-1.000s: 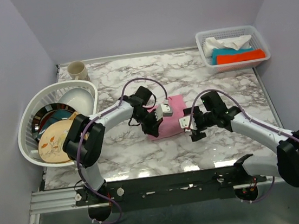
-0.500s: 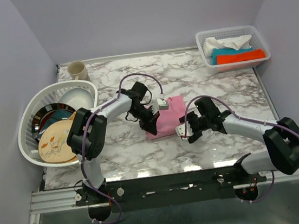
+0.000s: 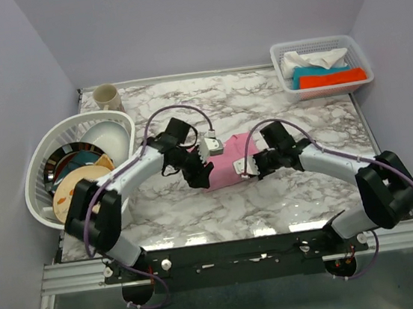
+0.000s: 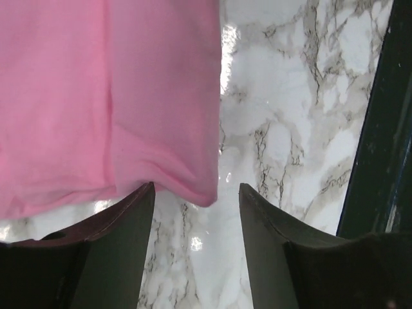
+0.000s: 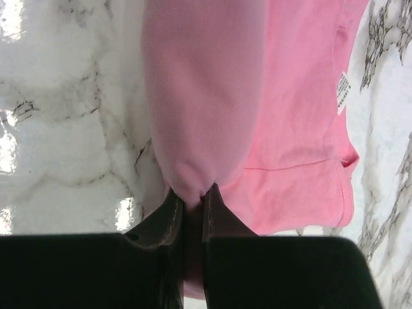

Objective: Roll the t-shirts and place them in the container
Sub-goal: Roll the T-shirt to the center of the board.

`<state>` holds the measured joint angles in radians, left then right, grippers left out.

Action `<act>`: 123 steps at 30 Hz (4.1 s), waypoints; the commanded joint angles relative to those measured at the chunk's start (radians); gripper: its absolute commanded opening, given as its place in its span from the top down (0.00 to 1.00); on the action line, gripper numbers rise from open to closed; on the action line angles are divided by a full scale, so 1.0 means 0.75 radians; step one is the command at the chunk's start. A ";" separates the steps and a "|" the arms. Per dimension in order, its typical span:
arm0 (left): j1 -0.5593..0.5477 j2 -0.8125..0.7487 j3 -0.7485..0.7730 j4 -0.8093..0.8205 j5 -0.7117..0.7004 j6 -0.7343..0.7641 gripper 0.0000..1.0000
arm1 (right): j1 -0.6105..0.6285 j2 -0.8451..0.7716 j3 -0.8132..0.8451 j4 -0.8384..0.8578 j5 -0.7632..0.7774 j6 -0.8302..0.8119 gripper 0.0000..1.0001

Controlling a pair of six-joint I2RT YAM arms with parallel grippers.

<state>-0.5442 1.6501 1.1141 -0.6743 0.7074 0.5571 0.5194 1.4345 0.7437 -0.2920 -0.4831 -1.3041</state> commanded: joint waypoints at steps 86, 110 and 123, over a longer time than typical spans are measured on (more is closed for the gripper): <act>0.087 0.356 0.042 -0.040 -0.002 -0.250 1.00 | -0.142 1.179 1.252 -1.646 -0.301 0.119 0.95; 0.033 -0.551 -0.374 0.369 -0.481 -0.214 0.25 | -0.142 1.374 1.408 -1.646 -0.186 0.434 0.90; -0.561 -0.785 -0.970 1.177 -0.933 0.198 0.08 | -0.153 1.384 1.424 -1.646 -0.205 0.452 0.90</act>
<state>-0.8795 1.0283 0.4313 -0.0422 0.1333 0.6121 0.4122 2.3993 1.8114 -1.5131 -0.7902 -0.9413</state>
